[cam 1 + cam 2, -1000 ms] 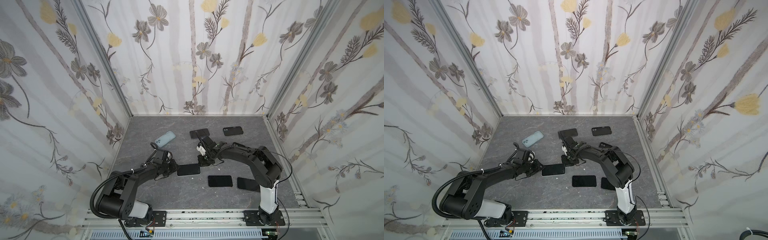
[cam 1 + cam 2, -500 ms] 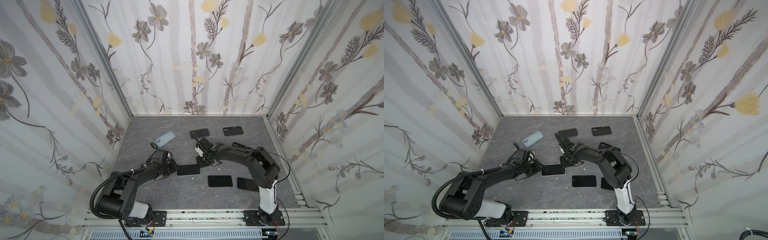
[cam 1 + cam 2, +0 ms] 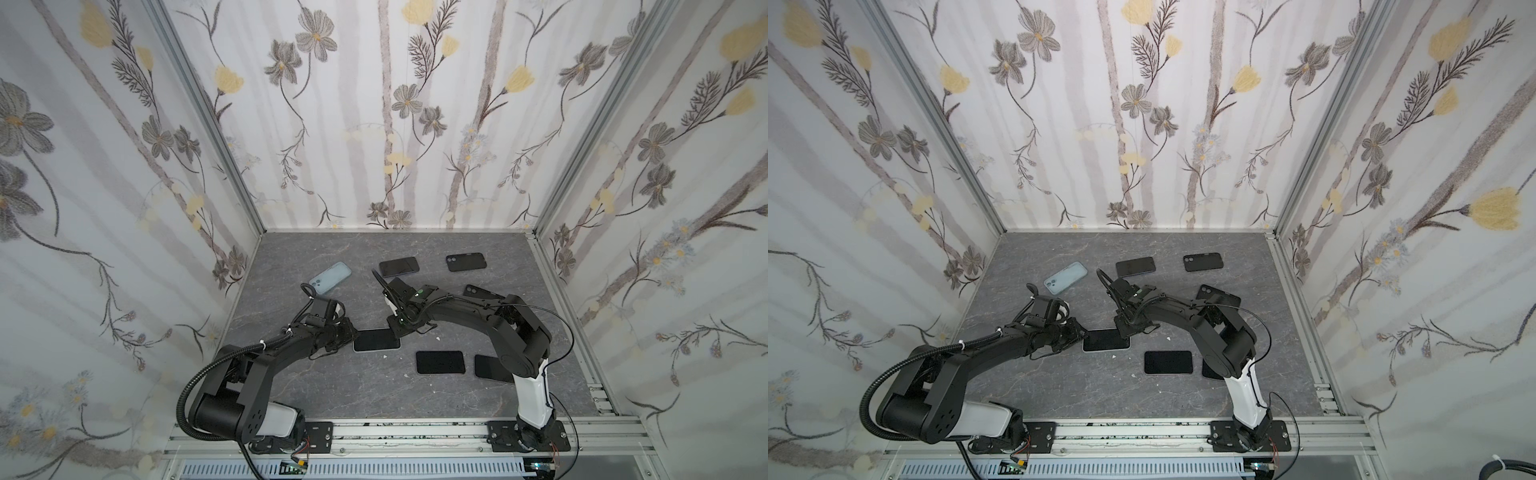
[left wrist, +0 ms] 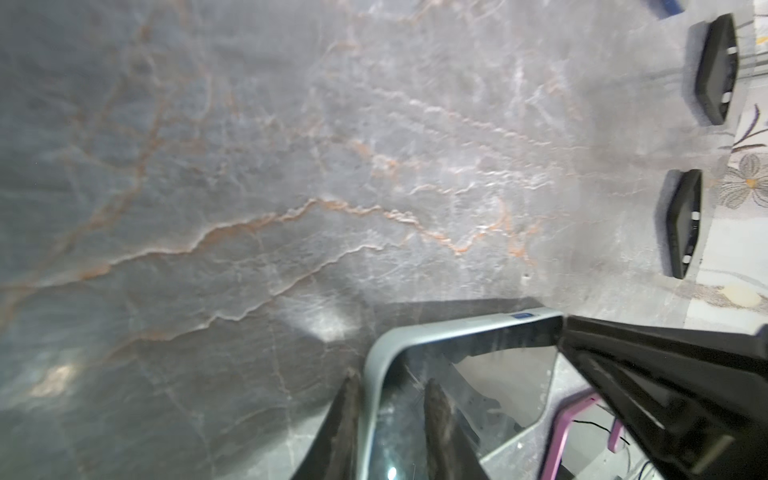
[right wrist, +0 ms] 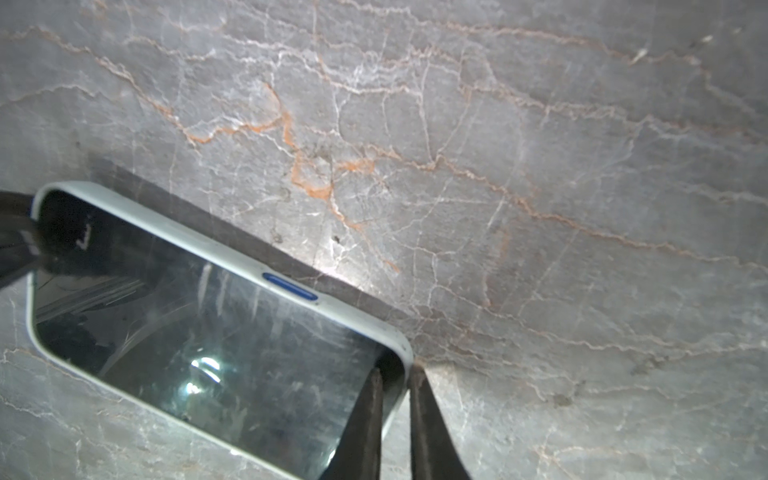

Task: Put the phone into the phone case
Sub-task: 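Open both grippers and lift them away from the cased phone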

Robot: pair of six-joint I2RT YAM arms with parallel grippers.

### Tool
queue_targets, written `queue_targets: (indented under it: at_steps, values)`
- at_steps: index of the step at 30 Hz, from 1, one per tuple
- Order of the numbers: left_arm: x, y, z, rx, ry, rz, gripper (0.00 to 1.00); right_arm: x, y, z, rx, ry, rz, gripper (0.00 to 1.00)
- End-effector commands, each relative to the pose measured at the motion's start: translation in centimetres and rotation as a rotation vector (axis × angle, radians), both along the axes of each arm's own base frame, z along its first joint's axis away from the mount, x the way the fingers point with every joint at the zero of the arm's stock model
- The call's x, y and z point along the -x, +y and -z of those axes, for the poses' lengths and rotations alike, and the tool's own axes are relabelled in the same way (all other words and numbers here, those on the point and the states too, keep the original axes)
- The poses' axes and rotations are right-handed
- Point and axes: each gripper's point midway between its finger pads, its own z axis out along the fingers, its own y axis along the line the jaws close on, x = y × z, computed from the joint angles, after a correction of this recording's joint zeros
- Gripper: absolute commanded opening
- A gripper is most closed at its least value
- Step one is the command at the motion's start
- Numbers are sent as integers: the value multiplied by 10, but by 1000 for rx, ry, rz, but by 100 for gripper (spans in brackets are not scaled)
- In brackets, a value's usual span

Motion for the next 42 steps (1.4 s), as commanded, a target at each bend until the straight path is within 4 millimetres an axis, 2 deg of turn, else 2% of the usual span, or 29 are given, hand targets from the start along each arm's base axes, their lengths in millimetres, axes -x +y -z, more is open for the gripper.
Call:
queue_targets:
  at_steps: [1,5,10,14,16,19,21,24,28,29,34,42]
  values:
    - [-9,8,-20,-49,-57,-10,27,-9,12,-40,-60,-76,-48,20]
    - [-14,17,-53,-92,-158,-22,29,-22,25,-83,-138,-200,-118,26]
    - [-9,31,-88,-152,-270,-24,34,-21,42,-121,-245,-293,-264,39]
    - [0,38,-114,-159,-351,-31,38,-16,51,-137,-281,-347,-394,48]
    - [5,40,-125,-148,-382,-37,40,-8,56,-139,-305,-353,-480,53]
    - [13,41,-135,-122,-403,-51,43,17,64,-127,-339,-316,-679,57]
    - [19,41,-139,-101,-401,-54,45,19,62,-120,-307,-335,-736,65]
    - [29,43,-135,-92,-362,-65,48,22,59,-107,-272,-348,-808,84]
    - [38,45,-127,-83,-316,-79,51,18,55,-90,-211,-337,-842,89]
    - [39,43,-129,-74,-319,-76,53,17,53,-83,-188,-327,-843,100]
    - [46,46,-130,-68,-304,-96,56,17,50,-59,-110,-292,-877,100]
    - [58,50,-129,-57,-284,-111,59,25,52,-35,-35,-277,-949,100]
